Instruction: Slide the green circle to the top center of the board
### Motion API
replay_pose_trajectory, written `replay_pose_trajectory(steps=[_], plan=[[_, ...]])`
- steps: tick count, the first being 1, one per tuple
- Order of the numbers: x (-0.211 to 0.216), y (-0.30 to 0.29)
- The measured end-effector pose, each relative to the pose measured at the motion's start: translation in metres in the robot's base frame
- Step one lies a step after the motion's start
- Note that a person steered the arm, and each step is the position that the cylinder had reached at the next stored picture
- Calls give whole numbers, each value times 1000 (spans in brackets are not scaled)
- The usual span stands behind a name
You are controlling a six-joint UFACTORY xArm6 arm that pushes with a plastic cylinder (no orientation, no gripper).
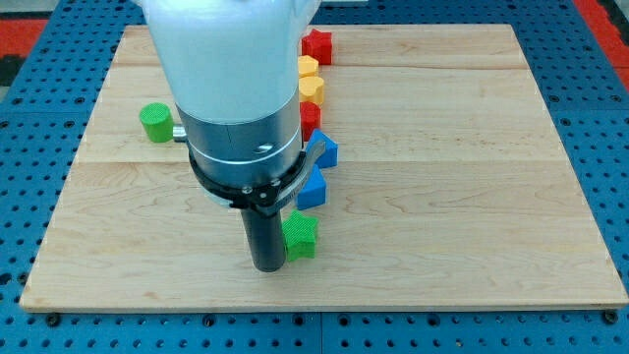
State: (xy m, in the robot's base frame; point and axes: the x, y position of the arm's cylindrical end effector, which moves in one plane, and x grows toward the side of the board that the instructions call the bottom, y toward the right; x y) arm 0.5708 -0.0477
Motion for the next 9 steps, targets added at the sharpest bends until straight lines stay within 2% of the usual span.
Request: replay_pose_trajectory(steps=[2, 4, 7, 8, 9], plan=[[-10, 20], [-8, -134], [-16, -141], [-26, -168], [-65, -186]])
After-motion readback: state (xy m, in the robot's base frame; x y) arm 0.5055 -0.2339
